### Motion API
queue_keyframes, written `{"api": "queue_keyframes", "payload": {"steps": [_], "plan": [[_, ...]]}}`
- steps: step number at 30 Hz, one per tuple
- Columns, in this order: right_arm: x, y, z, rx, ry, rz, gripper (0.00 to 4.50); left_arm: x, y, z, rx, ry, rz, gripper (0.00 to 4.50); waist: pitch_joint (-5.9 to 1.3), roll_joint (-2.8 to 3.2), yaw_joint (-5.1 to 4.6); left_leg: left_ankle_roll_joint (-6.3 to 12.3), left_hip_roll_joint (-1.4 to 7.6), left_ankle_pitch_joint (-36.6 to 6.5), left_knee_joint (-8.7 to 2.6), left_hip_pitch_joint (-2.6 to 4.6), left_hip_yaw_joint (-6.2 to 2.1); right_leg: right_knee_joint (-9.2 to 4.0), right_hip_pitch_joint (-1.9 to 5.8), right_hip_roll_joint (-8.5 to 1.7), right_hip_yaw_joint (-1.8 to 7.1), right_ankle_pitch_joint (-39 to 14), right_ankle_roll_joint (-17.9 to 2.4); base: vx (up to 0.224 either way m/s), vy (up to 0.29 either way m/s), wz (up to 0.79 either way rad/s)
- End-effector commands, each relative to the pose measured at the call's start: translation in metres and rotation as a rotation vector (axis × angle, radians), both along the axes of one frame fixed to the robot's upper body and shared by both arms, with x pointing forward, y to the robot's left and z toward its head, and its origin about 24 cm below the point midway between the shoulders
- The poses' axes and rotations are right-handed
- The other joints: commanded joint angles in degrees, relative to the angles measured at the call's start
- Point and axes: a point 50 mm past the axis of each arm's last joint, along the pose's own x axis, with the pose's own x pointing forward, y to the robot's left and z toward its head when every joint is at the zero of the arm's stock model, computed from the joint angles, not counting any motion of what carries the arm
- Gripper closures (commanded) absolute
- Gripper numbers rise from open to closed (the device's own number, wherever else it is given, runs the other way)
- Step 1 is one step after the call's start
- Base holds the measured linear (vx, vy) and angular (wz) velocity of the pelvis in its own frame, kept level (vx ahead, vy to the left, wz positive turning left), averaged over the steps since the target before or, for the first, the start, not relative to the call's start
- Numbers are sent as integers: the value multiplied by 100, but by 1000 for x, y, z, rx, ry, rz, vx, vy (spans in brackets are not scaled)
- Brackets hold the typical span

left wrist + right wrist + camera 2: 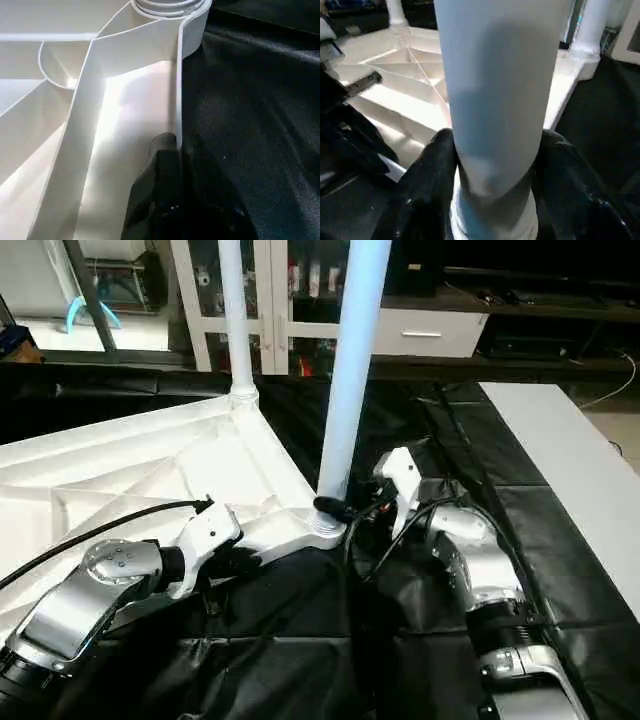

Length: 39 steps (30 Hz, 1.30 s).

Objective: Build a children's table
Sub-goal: Rotate leg to tighten

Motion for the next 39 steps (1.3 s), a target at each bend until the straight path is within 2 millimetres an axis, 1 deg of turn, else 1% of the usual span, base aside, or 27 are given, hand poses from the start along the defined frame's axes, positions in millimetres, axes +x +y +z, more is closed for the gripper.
{"api": "queue_keyframes", "payload": {"steps": [1,4,5,7,10,11,13,15,16,17,18,20,21,22,23,24,26,27,28,30,31,32,33,34,35,37,39], "plan": [[6,-2,-10,-66,47,-98,246,-9,-9,-16,14,76,-34,450,-311,-61,-22,381,12,-124,-290,160,27,-377,182,-249,106,1604,-1390,0,0,0],[9,2,-20,-88,86,-199,263,-6,-15,-16,1,77,4,450,-282,-59,-66,265,24,-399,-330,170,24,-419,169,-269,108,1149,-1375,0,0,0],[10,5,-24,-89,104,-229,263,-4,-19,-16,-6,76,19,450,-255,-60,-86,139,29,-617,-362,188,23,-462,147,-271,112,775,-1338,0,0,0],[12,12,-30,-94,124,-283,264,2,-26,-14,-24,70,63,450,-237,-65,-110,24,28,-765,-386,204,28,-488,138,-275,123,480,-1311,0,0,0],[23,28,-38,-107,148,-543,265,20,-45,-7,-74,39,206,450,-193,-57,-174,-242,23,-1196,-443,237,19,-563,96,-295,142,-257,-1251,0,0,0],[27,32,-39,-88,154,-642,265,25,-50,-4,-88,26,248,450,-201,-64,-193,-324,19,-1384,-451,261,4,-589,106,-315,147,-551,-1204,0,0,0],[32,39,-38,-36,171,-780,265,33,-60,1,-129,2,315,450,-222,-49,-236,-365,21,-1396,-447,260,-4,-589,97,-322,160,-500,-1132,0,0,0],[34,45,-38,-12,183,-840,265,37,-67,6,-160,-24,341,450,-252,-52,-237,-292,15,-1138,-427,226,-10,-554,129,-301,155,79,-1044,0,0,0],[36,60,-37,23,196,-886,265,41,-80,15,-213,-58,356,450,-257,-65,-228,-270,14,-1034,-422,215,-15,-539,138,-301,149,265,-1030,0,0,0],[37,66,-35,40,201,-874,265,41,-83,16,-217,-61,351,450,-260,-85,-230,-204,-1,-949,-414,210,-8,-531,138,-297,145,465,-1034,0,0,0],[38,70,-33,65,204,-853,265,41,-81,14,-206,-58,343,450,-291,-74,-214,-120,-5,-713,-393,183,-16,-481,175,-288,140,861,-1002,0,0,0],[41,73,-26,118,181,-792,265,40,-71,9,-172,-48,325,450,-302,-95,-202,63,-24,-381,-354,148,-4,-431,194,-265,134,1522,-952,0,0,0],[41,74,-21,144,160,-735,265,39,-65,6,-151,-49,323,450,-296,-115,-200,169,-26,-309,-348,136,-3,-419,198,-271,132,1761,-935,0,0,0],[41,74,-17,144,125,-687,265,38,-58,2,-130,-48,314,450,-302,-107,-190,213,-29,-309,-340,136,-3,-415,202,-269,129,1824,-942,0,0,0],[40,73,-12,144,82,-626,265,36,-51,-1,-104,-47,301,450,-304,-104,-188,273,-22,-319,-338,134,-3,-415,201,-259,121,1874,-947,0,0,0],[38,65,-11,83,42,-565,230,33,-39,-6,-63,-58,272,450,-284,-108,-164,297,-19,-323,-342,130,-12,-428,212,-255,114,1853,-931,0,0,0],[36,56,-10,48,15,-549,196,30,-31,-9,-35,-66,237,450,-272,-104,-157,290,-6,-363,-356,142,-13,-435,198,-260,114,1746,-927,0,0,0],[35,51,-8,45,3,-542,193,27,-27,-10,-23,-66,215,450,-264,-101,-164,263,-4,-418,-364,151,-2,-445,188,-258,124,1597,-946,0,0,0],[32,42,-4,68,-7,-513,185,22,-21,-11,-30,-58,168,450,-257,-77,-174,232,4,-454,-376,154,-6,-445,175,-259,124,1510,-979,0,0,0],[21,26,6,119,-17,-372,162,11,-6,-13,-29,-45,79,450,-256,-81,-140,239,23,-483,-378,163,-4,-447,193,-242,129,1542,-934,0,0,0],[17,22,8,137,-9,-322,154,6,-3,-13,-39,-47,31,450,-245,-55,-113,268,19,-494,-380,174,-12,-461,197,-235,130,1575,-907,0,0,0],[5,12,11,130,-1,-196,148,-2,3,-13,-50,-30,-40,450,-257,-67,-86,293,27,-439,-380,173,-8,-452,208,-227,125,1726,-889,0,0,0],[1,9,11,117,2,-151,141,-4,5,-13,-49,-23,-54,450,-264,-64,-40,323,44,-419,-373,194,-4,-443,198,-215,124,1848,-885,0,0,0],[-3,4,10,102,0,-119,141,-6,6,-13,-53,-20,-66,450,-260,-63,-36,328,47,-395,-375,192,-1,-435,180,-208,117,1865,-914,0,0,0],[-7,-1,9,92,9,-97,141,-7,7,-12,-66,-19,-82,450,-239,-34,-34,292,38,-445,-390,196,15,-452,143,-209,115,1741,-977,0,0,0],[-12,-9,6,75,24,-64,141,-9,7,-10,-92,-24,-101,450,-230,-60,-27,258,30,-472,-399,172,22,-454,164,-226,120,1604,-1058,0,0,0],[-15,-12,3,41,20,-37,141,-9,6,-8,-106,-28,-104,450,-231,-36,-22,238,35,-516,-398,178,21,-466,160,-245,125,1477,-1076,0,0,0]]}}
